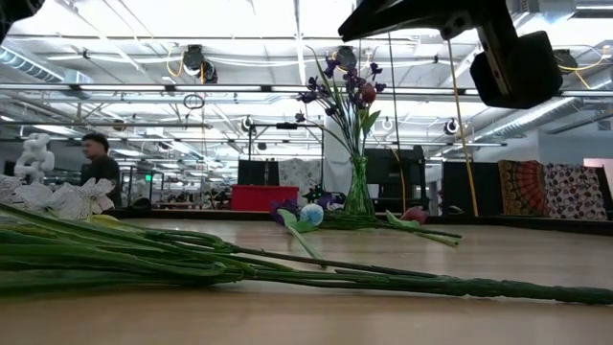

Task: Sort flowers into vase by color
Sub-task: Put the right white tulip into the transparent flower vase, then put the top violet flowers into the green flower vase

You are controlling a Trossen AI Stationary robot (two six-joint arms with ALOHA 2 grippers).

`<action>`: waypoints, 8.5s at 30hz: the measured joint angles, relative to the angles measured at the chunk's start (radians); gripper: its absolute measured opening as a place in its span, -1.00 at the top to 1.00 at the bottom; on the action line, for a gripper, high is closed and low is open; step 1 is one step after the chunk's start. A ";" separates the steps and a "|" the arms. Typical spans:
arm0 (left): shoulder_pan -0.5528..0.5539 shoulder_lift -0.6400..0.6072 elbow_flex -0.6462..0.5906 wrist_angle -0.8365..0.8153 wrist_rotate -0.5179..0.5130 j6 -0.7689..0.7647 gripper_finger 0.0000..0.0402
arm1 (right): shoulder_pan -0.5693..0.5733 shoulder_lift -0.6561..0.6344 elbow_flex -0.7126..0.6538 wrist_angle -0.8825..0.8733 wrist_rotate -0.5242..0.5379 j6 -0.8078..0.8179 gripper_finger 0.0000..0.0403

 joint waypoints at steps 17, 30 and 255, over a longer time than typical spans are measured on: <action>-0.011 0.015 -0.015 -0.028 0.088 -0.085 0.80 | 0.000 -0.001 0.000 0.017 0.000 -0.004 1.00; -0.011 0.012 -0.015 -0.048 0.185 -0.110 0.24 | 0.000 -0.001 0.000 0.017 -0.005 -0.003 1.00; 1.043 -0.379 -0.425 0.060 0.494 0.126 0.97 | -1.014 -0.240 -0.620 1.303 -0.508 -1.778 0.98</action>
